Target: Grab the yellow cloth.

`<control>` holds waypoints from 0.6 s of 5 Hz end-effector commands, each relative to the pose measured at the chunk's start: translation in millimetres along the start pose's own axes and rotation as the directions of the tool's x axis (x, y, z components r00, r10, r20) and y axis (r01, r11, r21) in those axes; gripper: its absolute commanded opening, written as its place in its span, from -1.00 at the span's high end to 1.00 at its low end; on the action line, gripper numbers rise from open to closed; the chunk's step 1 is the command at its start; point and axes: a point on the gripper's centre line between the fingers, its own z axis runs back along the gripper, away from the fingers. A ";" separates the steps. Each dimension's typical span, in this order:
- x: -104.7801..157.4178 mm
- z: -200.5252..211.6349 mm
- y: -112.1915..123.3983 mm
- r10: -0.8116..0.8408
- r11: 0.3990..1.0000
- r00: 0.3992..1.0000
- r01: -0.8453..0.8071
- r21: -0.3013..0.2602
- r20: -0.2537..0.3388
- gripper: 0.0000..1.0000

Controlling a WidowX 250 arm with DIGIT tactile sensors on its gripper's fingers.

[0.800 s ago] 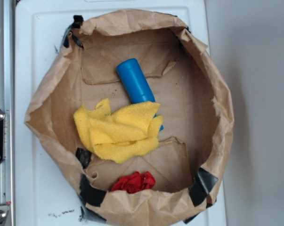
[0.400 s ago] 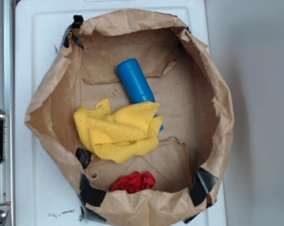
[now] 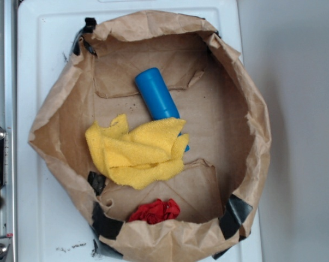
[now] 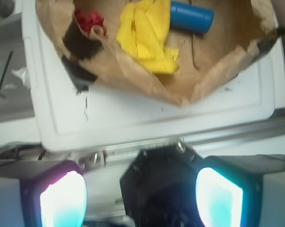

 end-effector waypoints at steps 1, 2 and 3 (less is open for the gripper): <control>33.0 -25.8 -11.7 -0.114 0.991 0.992 0.118 -0.057 0.061 -1.00; 58.6 -37.7 -11.6 -0.083 0.995 0.996 0.085 -0.057 0.043 -1.00; 82.0 -46.3 -7.5 -0.064 0.996 0.997 0.066 -0.053 0.048 -1.00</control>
